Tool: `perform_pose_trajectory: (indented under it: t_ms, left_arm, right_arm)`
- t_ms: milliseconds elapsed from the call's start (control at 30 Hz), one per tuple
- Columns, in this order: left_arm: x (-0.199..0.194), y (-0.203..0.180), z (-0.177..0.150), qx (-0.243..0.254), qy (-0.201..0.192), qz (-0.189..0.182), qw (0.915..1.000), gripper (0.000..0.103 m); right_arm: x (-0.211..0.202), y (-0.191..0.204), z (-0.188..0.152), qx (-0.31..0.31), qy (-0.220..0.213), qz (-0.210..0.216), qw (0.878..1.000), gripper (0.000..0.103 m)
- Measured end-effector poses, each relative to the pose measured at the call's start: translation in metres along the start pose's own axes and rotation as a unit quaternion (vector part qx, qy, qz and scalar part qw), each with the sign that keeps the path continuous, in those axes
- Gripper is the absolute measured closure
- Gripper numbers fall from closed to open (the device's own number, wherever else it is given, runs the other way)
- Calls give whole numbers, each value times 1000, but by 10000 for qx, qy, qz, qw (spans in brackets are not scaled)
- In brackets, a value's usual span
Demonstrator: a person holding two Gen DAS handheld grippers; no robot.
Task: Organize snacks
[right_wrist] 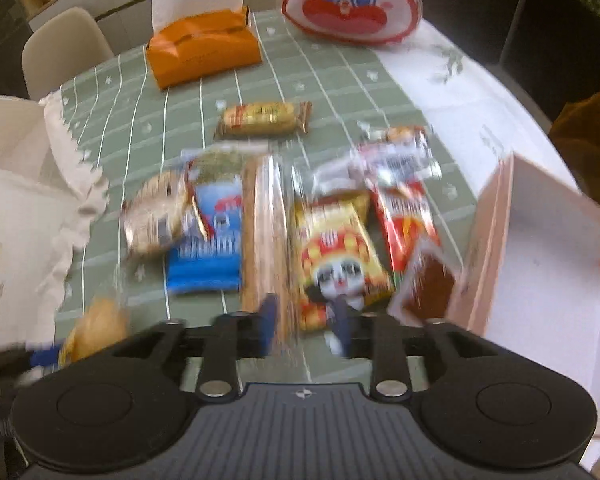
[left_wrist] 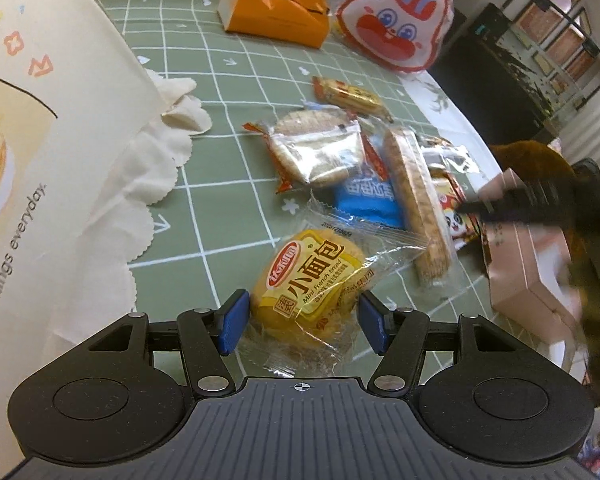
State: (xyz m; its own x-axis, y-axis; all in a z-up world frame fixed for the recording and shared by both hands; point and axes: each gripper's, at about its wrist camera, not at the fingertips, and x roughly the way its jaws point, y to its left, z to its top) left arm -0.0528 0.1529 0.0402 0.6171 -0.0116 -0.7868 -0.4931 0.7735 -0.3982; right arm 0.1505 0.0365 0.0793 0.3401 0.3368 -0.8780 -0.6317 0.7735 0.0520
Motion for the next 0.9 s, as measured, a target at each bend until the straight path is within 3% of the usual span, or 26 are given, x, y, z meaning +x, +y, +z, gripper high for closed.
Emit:
perform_pose_trajectory:
  t_ms: [67, 133, 300, 467, 567, 667, 900]
  left_arm:
    - [-6, 1, -5, 17, -3, -21, 10000, 38]
    - [-11, 1, -8, 60, -3, -26, 10000, 38]
    - [-16, 4, -9, -25, -56, -76, 10000, 38]
    - [-24, 3, -10, -26, -179, 73, 9998, 38]
    - [-29, 3, -12, -116, -202, 106, 9997, 38]
    - [-27, 1, -12, -75, -185, 100, 9998, 38]
    - [-19, -1, -14, -89, -55, -38, 9999, 38]
  right_arm:
    - [9, 6, 21, 43, -76, 58, 9999, 24]
    - [20, 11, 43, 151, -201, 52, 9997, 16]
    - [70, 23, 103, 526, -284, 22, 9982, 16]
    - [131, 41, 145, 393, -128, 76, 9991, 16]
    - [154, 57, 152, -11, 0, -415, 9991, 5]
    - [160, 64, 151, -379, 45, -577, 9976, 4]
    - [137, 4, 141, 577, 96, -353, 9977, 6]
